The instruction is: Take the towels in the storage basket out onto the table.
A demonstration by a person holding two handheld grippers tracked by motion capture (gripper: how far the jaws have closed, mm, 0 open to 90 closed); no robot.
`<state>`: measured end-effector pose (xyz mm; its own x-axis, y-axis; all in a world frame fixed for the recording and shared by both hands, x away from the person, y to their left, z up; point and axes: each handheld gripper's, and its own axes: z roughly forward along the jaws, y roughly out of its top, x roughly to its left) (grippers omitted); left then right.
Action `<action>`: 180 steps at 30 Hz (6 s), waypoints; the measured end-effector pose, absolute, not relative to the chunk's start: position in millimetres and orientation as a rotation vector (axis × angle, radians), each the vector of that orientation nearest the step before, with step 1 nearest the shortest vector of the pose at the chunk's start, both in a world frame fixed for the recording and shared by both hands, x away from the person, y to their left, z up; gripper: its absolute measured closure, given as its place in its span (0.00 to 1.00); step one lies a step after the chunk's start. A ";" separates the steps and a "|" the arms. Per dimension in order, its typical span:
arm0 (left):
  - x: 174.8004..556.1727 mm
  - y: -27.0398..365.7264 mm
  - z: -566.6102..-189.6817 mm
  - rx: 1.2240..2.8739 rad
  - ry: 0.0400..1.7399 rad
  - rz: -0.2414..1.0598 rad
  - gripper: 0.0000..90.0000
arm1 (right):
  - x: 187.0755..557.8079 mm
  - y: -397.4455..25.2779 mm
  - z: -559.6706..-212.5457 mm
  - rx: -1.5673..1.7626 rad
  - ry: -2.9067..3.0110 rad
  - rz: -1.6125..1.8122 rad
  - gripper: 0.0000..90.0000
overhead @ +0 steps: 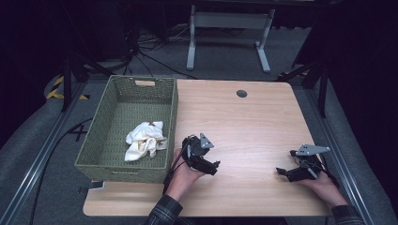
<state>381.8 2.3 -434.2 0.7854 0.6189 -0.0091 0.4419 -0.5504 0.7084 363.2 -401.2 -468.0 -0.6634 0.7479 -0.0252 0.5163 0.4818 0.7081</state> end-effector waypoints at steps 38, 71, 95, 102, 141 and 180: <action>392.1 6.8 -398.1 2.191 0.769 0.295 0.04 | 363.1 -401.2 -468.1 1.065 2.400 0.981 0.00; 413.9 35.2 -354.5 2.180 0.761 0.266 0.13 | 362.4 -401.5 -468.0 1.066 2.399 0.979 0.00; 415.6 113.7 -337.1 2.127 0.872 0.301 0.21 | 362.3 -401.5 -468.1 1.065 2.399 0.980 0.00; 415.8 133.9 -338.8 2.116 0.931 0.341 0.23 | 362.3 -401.5 -468.1 1.065 2.399 0.980 0.00; 449.0 173.9 -406.6 2.283 1.173 0.379 0.20 | 362.2 -401.6 -468.1 1.065 2.399 0.981 0.00; 449.2 179.2 -411.6 2.299 1.318 0.213 0.85 | 364.7 -400.0 -468.2 1.065 2.400 0.981 0.00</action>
